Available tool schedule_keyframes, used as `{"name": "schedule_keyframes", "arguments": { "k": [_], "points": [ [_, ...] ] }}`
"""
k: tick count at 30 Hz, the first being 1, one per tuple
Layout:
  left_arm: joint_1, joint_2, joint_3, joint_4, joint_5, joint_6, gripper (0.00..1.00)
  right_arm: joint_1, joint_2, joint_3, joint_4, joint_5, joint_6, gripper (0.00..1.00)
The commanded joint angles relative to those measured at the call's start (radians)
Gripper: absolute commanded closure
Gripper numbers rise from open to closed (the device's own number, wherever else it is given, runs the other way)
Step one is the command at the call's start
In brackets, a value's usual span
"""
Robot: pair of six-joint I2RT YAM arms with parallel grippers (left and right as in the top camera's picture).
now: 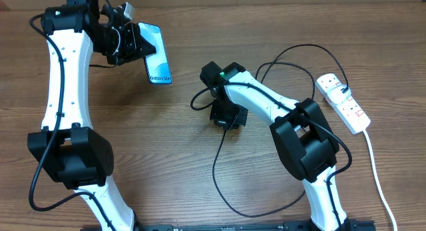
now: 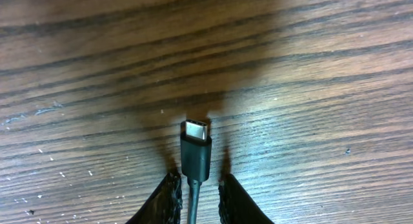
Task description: Plug charger to phone and switch on socket
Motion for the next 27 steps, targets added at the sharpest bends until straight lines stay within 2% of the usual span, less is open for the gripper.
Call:
{"name": "schedule_keyframes", "arguments": {
  "k": [1, 18, 23, 25, 27],
  "points": [
    [-0.006, -0.021, 0.012, 0.004, 0.045, 0.023, 0.96, -0.006, -0.001, -0.013, -0.001, -0.014, 0.024, 0.83],
    [-0.006, -0.021, 0.012, 0.004, 0.045, 0.023, 0.96, -0.007, -0.001, -0.013, 0.013, -0.013, 0.026, 0.96],
    [-0.006, -0.021, 0.012, 0.004, 0.047, 0.027, 0.96, -0.007, -0.001, -0.011, 0.024, -0.013, 0.017, 0.96],
    [-0.006, -0.021, 0.012, 0.004, 0.08, 0.061, 0.96, -0.007, -0.002, -0.002, 0.026, -0.014, -0.01, 0.96],
    [-0.006, -0.021, 0.012, 0.005, 0.178, 0.124, 0.96, -0.007, -0.005, 0.019, 0.025, -0.014, -0.051, 0.96]
  ]
}}
